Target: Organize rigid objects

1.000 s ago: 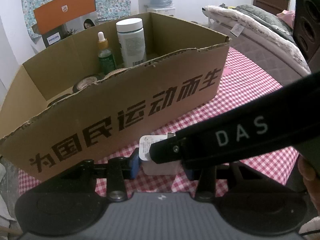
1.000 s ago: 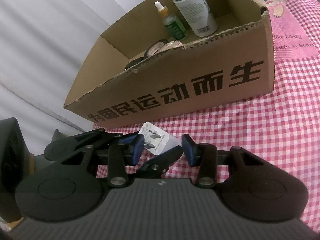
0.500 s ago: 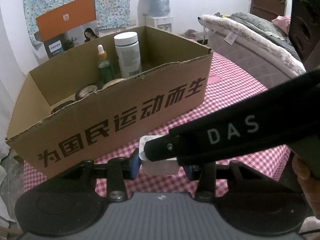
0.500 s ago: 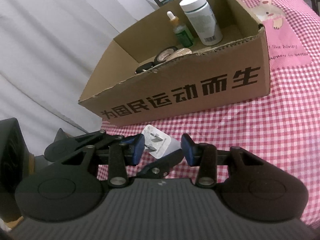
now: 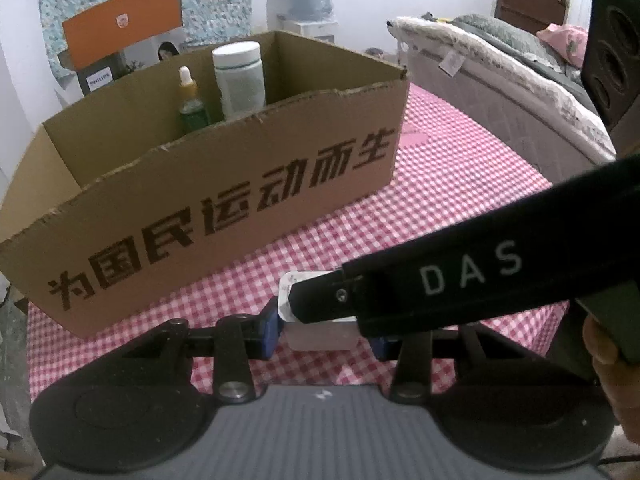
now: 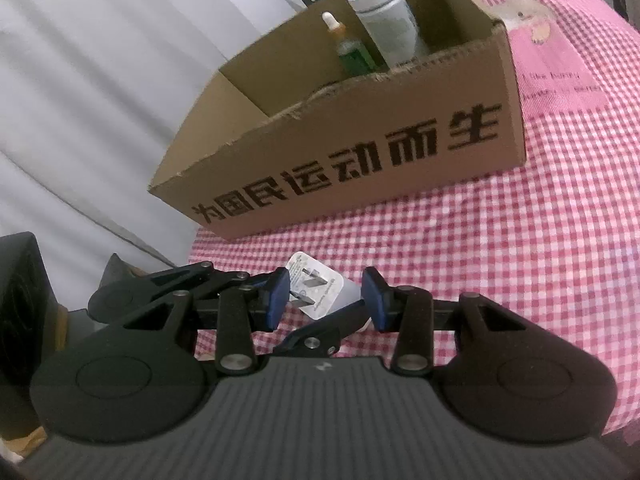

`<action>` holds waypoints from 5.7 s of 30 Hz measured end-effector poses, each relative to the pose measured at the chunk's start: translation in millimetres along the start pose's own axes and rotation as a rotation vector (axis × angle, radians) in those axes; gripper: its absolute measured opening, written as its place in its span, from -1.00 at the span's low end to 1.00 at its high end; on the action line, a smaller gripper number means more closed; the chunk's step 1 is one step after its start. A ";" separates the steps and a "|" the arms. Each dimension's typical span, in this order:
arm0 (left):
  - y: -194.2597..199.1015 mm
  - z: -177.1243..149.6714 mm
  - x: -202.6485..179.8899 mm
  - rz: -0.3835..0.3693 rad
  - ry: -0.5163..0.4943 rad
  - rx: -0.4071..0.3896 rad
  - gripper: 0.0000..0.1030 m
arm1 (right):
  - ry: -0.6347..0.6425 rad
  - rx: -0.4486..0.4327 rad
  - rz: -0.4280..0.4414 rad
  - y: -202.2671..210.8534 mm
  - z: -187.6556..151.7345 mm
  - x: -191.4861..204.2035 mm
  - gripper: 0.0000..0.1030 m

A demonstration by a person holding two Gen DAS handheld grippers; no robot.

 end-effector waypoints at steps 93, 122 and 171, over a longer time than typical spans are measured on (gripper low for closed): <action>-8.6 155.4 57.3 -0.005 0.071 -0.071 -0.15 | 0.207 -0.052 0.096 16.0 172.7 42.1 -0.16; -98.8 161.9 50.8 -0.084 0.110 0.082 0.06 | 0.232 0.007 -0.005 -34.4 214.1 -24.0 -0.14; 47.0 97.5 113.1 0.196 0.206 -0.096 0.93 | 0.236 -0.317 -0.158 58.8 143.2 41.8 0.97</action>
Point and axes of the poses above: each gripper's, at about its wrist camera, not at the fingertips, and y roughly against the way its jaws point, x to its left, z to its top, the point moved 10 cm from there along -y, roughly the way its jaws point, and after that the axes turned 3 degrees about -x, right-handed, at the moved point
